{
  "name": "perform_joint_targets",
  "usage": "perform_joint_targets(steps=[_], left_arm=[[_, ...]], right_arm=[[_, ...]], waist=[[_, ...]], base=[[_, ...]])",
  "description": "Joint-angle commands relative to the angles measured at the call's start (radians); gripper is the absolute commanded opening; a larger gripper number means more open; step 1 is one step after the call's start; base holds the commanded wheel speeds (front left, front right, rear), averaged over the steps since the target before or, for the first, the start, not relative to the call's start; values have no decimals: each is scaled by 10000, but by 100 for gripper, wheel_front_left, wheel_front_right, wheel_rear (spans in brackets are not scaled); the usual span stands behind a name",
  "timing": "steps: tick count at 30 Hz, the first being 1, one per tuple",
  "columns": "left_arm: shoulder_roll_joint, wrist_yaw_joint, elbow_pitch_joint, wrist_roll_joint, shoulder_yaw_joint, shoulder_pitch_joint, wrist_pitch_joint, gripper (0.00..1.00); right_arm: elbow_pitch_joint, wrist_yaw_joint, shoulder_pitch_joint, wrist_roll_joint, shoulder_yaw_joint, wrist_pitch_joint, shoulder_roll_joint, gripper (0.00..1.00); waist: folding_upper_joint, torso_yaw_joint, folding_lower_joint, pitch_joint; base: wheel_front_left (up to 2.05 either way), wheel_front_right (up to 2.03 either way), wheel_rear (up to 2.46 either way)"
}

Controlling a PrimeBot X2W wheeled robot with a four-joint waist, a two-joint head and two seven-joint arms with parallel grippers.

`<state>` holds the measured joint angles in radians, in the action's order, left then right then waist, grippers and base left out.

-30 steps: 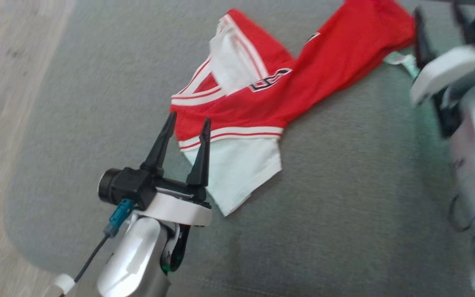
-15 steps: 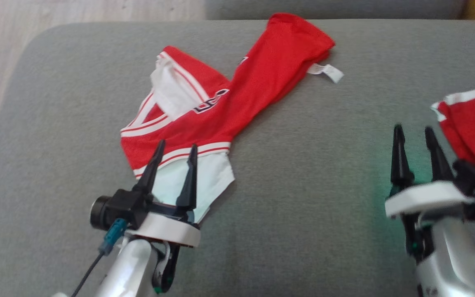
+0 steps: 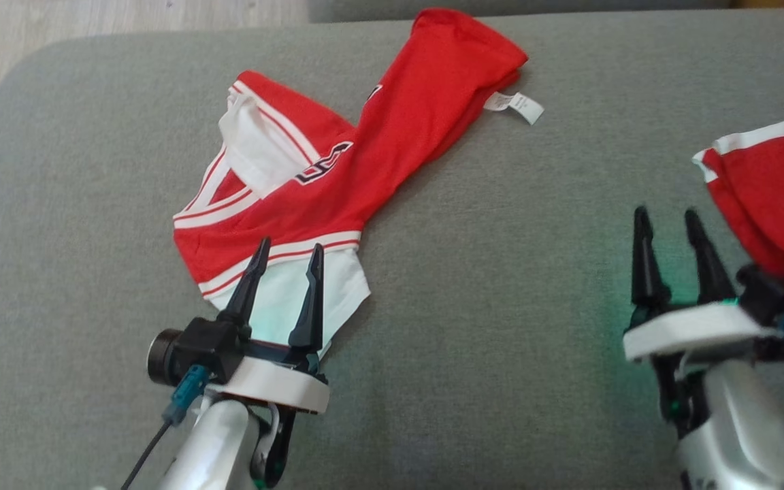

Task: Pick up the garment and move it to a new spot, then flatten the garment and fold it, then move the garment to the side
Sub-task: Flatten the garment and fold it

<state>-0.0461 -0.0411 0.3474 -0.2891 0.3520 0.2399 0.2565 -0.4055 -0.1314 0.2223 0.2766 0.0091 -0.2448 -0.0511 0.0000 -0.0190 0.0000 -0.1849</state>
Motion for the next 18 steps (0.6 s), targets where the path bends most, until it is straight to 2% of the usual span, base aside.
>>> perform_joint_targets(steps=[1, 6, 12, 18], left_arm=[[-42, -16, -366, 12, -242, 391, 53, 100], [-41, 15, -427, -127, 38, 697, 53, 100], [-41, 161, -749, -431, 615, 1109, 53, 100], [-41, 324, -978, -712, 1093, 1398, 53, 100]], right_arm=[[344, 7, 796, -179, 42, 259, 7, 100], [31, 7, 2283, -648, -648, 1496, 8, 100], [-1068, 7, 4630, -1060, -1697, 3031, -95, 100], [-2490, 7, 6226, -1179, -2501, 3659, -268, 100]], waist=[[0, -205, 0, -249], [0, -783, 0, -892], [0, -1669, 0, -1812], [0, -2293, 0, -2356]], base=[[0, 0, 0], [0, 0, 0], [0, 0, 0], [0, 0, 0]])
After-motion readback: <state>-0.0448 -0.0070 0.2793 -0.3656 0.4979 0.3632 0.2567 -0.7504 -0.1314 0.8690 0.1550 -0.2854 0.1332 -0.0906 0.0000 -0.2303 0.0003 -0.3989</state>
